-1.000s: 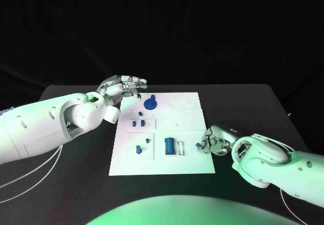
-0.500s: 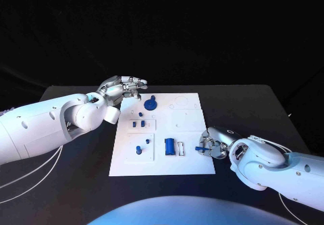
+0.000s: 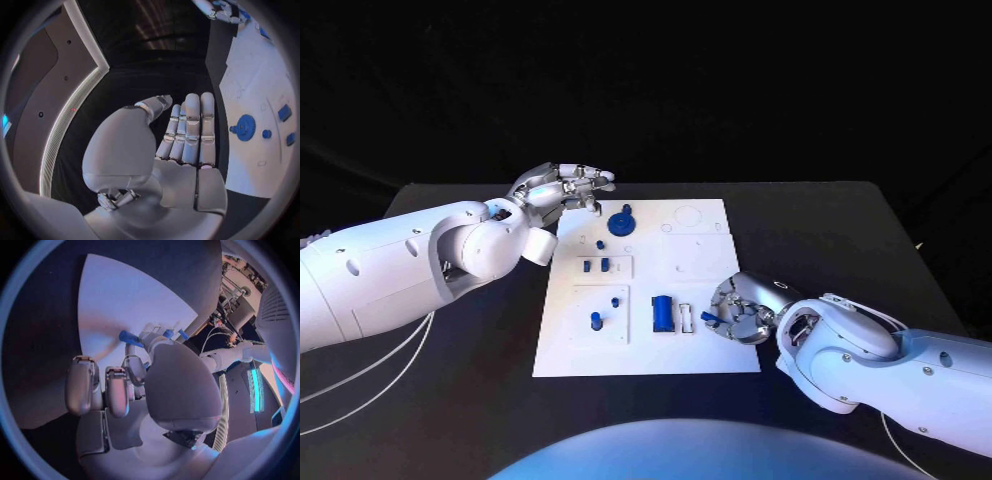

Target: Assemble the parts on the task board

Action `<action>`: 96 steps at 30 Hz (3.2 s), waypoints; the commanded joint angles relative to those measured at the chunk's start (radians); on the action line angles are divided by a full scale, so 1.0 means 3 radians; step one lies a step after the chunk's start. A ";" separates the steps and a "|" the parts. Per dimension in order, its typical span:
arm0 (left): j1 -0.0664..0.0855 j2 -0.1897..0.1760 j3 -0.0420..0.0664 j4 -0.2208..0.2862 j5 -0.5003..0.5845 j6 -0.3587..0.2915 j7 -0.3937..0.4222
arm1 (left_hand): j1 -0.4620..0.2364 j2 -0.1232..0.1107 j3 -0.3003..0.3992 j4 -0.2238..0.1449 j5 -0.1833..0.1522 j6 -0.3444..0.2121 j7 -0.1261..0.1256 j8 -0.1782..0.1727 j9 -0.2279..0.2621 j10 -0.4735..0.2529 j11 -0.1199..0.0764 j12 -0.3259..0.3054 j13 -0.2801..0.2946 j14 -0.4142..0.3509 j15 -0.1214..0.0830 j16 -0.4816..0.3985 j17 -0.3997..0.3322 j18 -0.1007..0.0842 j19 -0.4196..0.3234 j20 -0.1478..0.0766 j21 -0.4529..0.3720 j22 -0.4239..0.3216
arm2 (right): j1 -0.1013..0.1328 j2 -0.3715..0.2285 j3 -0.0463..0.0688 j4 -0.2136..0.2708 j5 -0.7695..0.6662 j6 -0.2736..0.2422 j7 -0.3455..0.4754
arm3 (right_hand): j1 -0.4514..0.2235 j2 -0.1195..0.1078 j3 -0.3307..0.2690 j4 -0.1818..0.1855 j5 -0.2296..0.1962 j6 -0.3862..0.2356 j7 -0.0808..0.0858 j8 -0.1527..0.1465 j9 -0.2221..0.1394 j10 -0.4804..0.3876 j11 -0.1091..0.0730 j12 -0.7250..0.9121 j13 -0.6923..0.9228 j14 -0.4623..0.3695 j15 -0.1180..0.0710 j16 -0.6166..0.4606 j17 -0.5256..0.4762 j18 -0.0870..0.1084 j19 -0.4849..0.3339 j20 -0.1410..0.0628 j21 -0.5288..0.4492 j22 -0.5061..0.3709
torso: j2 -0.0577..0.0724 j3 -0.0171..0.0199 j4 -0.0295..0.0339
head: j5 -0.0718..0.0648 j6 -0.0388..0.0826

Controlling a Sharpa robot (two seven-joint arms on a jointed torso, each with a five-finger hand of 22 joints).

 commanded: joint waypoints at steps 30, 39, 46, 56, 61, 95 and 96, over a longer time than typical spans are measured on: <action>0.0001 0.0023 0.0002 0.0011 -0.0013 0.0086 0.0006 | -0.0029 0.0011 0.0006 0.0018 0.0014 -0.0024 0.0008 0.0018 0.0005 -0.0021 0.0003 0.0014 -0.0007 -0.0019 -0.0001 -0.0005 -0.0005 0.0022 0.0014 0.0015 -0.0020 -0.0006 | -0.0006 0.0319 0.0004 -0.0212 0.0417 -0.0061 0.0099 | -0.0691 0.0115 0.0317 -0.0041 -0.0148 0.0062 -0.0024 0.0041 0.0052 0.0096 0.0005 0.0142 0.0114 0.0258 -0.0023 0.0026 0.0434 -0.0072 0.0089 -0.0026 0.0085 0.0666 | 0.0004 -0.0002 0.0010 | 0.0012 -0.0018; 0.0001 0.0024 0.0002 0.0012 -0.0017 0.0093 -0.0001 | -0.0029 0.0011 0.0006 0.0018 0.0014 -0.0024 0.0008 0.0018 0.0005 -0.0021 0.0003 0.0014 -0.0007 -0.0019 -0.0001 -0.0005 -0.0005 0.0022 0.0014 0.0015 -0.0020 -0.0006 | -0.0007 0.0364 0.0004 -0.0280 0.0409 0.0008 0.0074 | -0.0778 0.0111 0.0300 -0.0026 -0.0208 0.0070 -0.0025 0.0039 0.0054 0.0100 0.0004 0.0146 0.0120 0.0257 -0.0023 0.0023 0.0426 -0.0070 0.0088 -0.0027 0.0079 0.0664 | 0.0000 -0.0003 0.0006 | 0.0019 -0.0023; 0.0001 0.0023 0.0002 0.0010 -0.0018 0.0095 -0.0004 | -0.0029 0.0011 0.0006 0.0018 0.0014 -0.0024 0.0008 0.0018 0.0005 -0.0021 0.0003 0.0014 -0.0007 -0.0019 -0.0001 -0.0005 -0.0005 0.0022 0.0014 0.0015 -0.0020 -0.0006 | -0.0007 0.0375 0.0004 -0.0298 0.0372 0.0055 0.0053 | -0.1069 0.0088 0.0191 -0.0007 -0.0703 0.0091 -0.0017 0.0024 0.0051 0.0103 0.0014 0.0149 0.0132 0.0255 -0.0015 0.0020 0.0420 -0.0069 0.0084 -0.0020 0.0072 0.0662 | -0.0001 -0.0002 0.0006 | 0.0019 -0.0026; 0.0001 0.0020 0.0002 0.0009 -0.0019 0.0094 -0.0009 | -0.0029 0.0011 0.0006 0.0018 0.0014 -0.0024 0.0008 0.0018 0.0005 -0.0021 0.0003 0.0014 -0.0007 -0.0019 -0.0001 -0.0005 -0.0005 0.0022 0.0014 0.0015 -0.0020 -0.0006 | -0.0010 0.0358 0.0004 -0.0256 0.0357 0.0078 0.0075 | -0.1218 0.0030 -0.0024 -0.0016 -0.0341 0.0104 -0.0027 0.0023 0.0063 0.0108 0.0006 0.0156 0.0147 0.0255 -0.0023 0.0020 0.0422 -0.0070 0.0084 -0.0027 0.0074 0.0662 | 0.0002 -0.0002 0.0005 | 0.0023 -0.0032; 0.0001 0.0018 0.0002 0.0010 -0.0021 0.0093 -0.0010 | -0.0029 0.0011 0.0006 0.0018 0.0014 -0.0024 0.0008 0.0018 0.0005 -0.0021 0.0003 0.0014 -0.0007 -0.0019 -0.0001 -0.0005 -0.0005 0.0022 0.0014 0.0015 -0.0020 -0.0006 | -0.0012 0.0325 0.0003 -0.0238 0.0338 0.0052 0.0081 | -0.1230 0.0027 -0.0054 -0.0010 -0.0345 0.0105 -0.0027 0.0022 0.0064 0.0109 0.0006 0.0155 0.0147 0.0255 -0.0023 0.0021 0.0424 -0.0069 0.0082 -0.0028 0.0070 0.0661 | -0.0001 -0.0002 0.0004 | 0.0026 -0.0037; -0.0062 0.0002 0.0001 -0.0043 0.0039 -0.0002 0.0231 | -0.0051 0.0008 -0.0004 0.0039 0.0010 -0.0031 0.0003 0.0030 0.0009 -0.0008 0.0000 0.0034 -0.0009 -0.0031 0.0001 -0.0007 -0.0010 0.0019 0.0015 0.0018 -0.0040 -0.0018 | 0.0249 0.0123 0.0020 -0.0699 0.2417 -0.0561 0.1978 | -0.0376 0.0161 0.0043 -0.0409 -0.0245 -0.0274 0.0142 -0.0247 0.0004 -0.0496 0.0147 -0.0767 -0.0481 0.0077 0.0094 -0.0298 -0.0243 0.0120 -0.0328 0.0070 -0.1059 0.0365 | -0.0046 -0.0011 -0.0018 | 0.0058 0.0041; -0.0073 0.0005 0.0001 -0.0057 0.0055 -0.0022 0.0262 | -0.0057 0.0006 -0.0007 0.0044 0.0010 -0.0032 0.0002 0.0031 0.0009 -0.0006 -0.0001 0.0036 -0.0010 -0.0038 0.0001 -0.0011 -0.0011 0.0019 0.0011 0.0018 -0.0045 -0.0021 | 0.0276 0.0138 0.0021 -0.0775 0.2636 -0.0514 0.2123 | -0.0366 0.0158 0.0052 -0.0431 -0.0251 -0.0313 0.0165 -0.0263 0.0008 -0.0658 0.0168 -0.1022 -0.0672 0.0015 0.0110 -0.0401 -0.0421 0.0159 -0.0432 0.0087 -0.1322 0.0288 | -0.0054 -0.0014 -0.0022 | 0.0056 0.0059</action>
